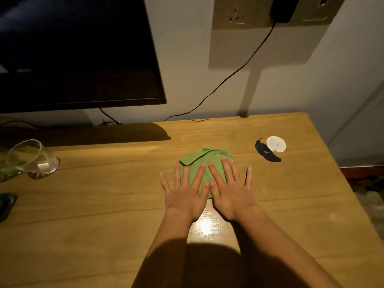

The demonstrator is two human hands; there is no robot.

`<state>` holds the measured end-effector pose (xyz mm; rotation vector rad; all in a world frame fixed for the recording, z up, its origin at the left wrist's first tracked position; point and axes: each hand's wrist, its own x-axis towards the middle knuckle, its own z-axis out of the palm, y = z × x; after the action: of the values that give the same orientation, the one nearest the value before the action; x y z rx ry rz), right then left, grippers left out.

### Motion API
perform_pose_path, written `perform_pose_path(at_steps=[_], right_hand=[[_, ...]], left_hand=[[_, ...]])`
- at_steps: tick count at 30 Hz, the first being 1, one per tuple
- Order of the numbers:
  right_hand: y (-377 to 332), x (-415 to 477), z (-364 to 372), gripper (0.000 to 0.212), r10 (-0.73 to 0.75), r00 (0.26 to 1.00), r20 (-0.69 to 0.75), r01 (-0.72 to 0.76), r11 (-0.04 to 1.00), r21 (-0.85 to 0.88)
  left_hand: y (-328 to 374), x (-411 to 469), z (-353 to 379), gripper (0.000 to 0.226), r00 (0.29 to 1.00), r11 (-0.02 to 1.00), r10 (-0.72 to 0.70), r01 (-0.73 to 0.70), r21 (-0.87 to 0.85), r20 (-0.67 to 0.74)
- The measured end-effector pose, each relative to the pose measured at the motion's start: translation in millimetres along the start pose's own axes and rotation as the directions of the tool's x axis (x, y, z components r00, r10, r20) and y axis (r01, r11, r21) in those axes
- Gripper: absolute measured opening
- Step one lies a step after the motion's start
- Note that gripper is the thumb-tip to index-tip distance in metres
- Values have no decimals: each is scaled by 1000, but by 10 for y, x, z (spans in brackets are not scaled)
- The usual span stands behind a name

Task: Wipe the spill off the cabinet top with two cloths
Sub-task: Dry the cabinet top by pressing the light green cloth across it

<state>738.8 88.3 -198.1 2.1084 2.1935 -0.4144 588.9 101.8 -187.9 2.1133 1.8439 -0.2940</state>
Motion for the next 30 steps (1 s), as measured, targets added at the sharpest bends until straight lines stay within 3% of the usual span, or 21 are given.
perform_pose_path(at_steps=[7, 14, 22, 30], right_hand=[[156, 1208, -277, 58, -22, 999, -24, 22, 1000, 0], [238, 1696, -378, 61, -50, 998, -31, 51, 999, 18], [222, 1468, -345, 61, -51, 998, -43, 50, 999, -15], [252, 334, -141, 59, -38, 999, -27, 38, 999, 4]], left_hand=[[-80, 1175, -372, 55, 999, 1000, 0, 0, -10, -39], [-104, 1634, -517, 56, 999, 996, 14, -17, -88, -45], [-74, 1405, -449, 56, 998, 998, 19, -22, -55, -56], [83, 353, -70, 57, 996, 999, 49, -51, -13, -78]])
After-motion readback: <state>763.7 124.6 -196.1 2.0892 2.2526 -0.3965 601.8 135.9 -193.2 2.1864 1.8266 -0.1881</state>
